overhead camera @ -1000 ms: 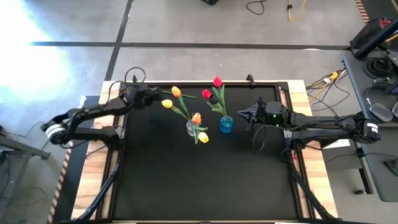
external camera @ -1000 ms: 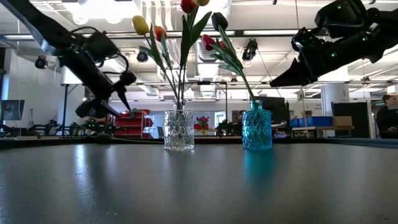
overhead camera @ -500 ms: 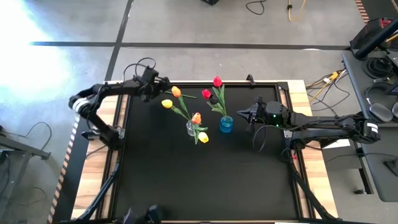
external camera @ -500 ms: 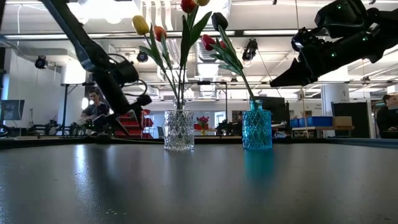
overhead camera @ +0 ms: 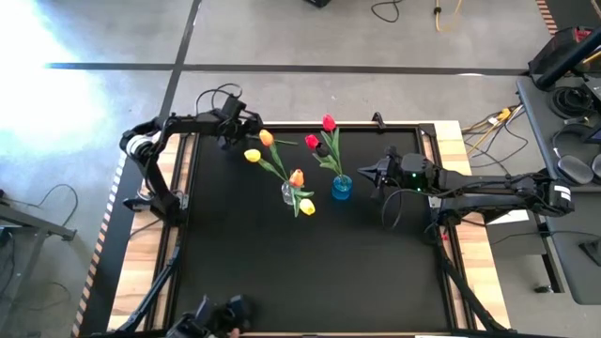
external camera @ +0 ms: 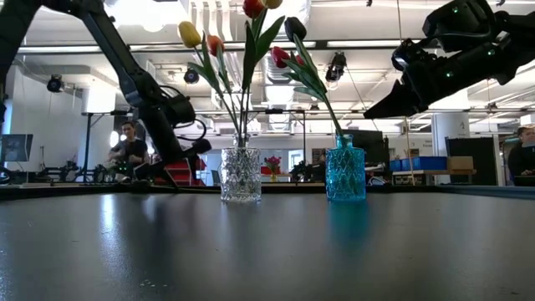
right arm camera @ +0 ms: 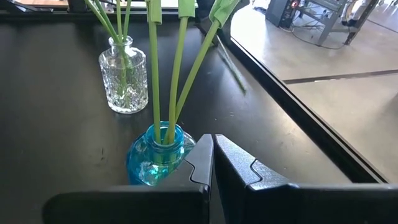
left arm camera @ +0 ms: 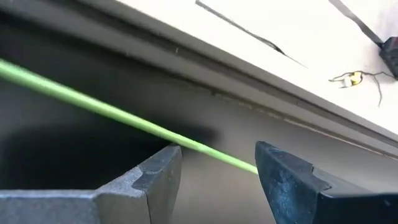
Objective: Sort flowers into vase by color
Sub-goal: Put the black flower into the blue vase
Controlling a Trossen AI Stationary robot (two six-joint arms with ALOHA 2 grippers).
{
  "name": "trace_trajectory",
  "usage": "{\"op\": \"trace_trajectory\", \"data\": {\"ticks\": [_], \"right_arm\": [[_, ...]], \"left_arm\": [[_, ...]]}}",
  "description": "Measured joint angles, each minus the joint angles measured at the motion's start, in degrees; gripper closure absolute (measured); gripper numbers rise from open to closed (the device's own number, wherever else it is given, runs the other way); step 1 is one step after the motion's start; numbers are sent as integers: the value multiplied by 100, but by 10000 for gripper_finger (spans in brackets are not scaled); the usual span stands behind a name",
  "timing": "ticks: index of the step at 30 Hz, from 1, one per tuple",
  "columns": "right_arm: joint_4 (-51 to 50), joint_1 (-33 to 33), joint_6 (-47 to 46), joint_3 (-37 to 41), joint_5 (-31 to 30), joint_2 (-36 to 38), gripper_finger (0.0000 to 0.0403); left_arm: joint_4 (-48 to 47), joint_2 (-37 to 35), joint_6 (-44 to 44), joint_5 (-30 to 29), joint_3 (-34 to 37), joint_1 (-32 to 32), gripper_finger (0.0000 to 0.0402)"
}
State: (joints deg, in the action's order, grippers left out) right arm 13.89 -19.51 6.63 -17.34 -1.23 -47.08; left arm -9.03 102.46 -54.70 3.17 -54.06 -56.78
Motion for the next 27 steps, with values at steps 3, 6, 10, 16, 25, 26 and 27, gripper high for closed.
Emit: {"op": "trace_trajectory", "data": {"ticks": [3, 6, 10, 16, 25, 26, 27], "right_arm": [[-9, 0, 33, 0, -2, 1, 394], [-9, 0, 43, 0, -2, 1, 394], [-9, 0, 44, 0, -2, 1, 394], [-11, 0, 44, 0, -2, 1, 394], [-11, 0, 44, 0, 3, 1, 394], [-11, 0, 44, 0, 14, -1, 394], [-11, 0, 44, 0, 17, 1, 394]], "left_arm": [[90, 4, 207, -141, 7, -39, 209], [250, 4, 414, -303, 13, -76, 209], [490, 2, 371, -284, 22, -197, 219], [466, 8, 24, -330, 61, -350, 247], [790, 8, 50, -410, 190, -356, 253], [789, 8, 81, -422, 190, -356, 255], [774, 8, 111, -446, 190, -356, 260]]}}
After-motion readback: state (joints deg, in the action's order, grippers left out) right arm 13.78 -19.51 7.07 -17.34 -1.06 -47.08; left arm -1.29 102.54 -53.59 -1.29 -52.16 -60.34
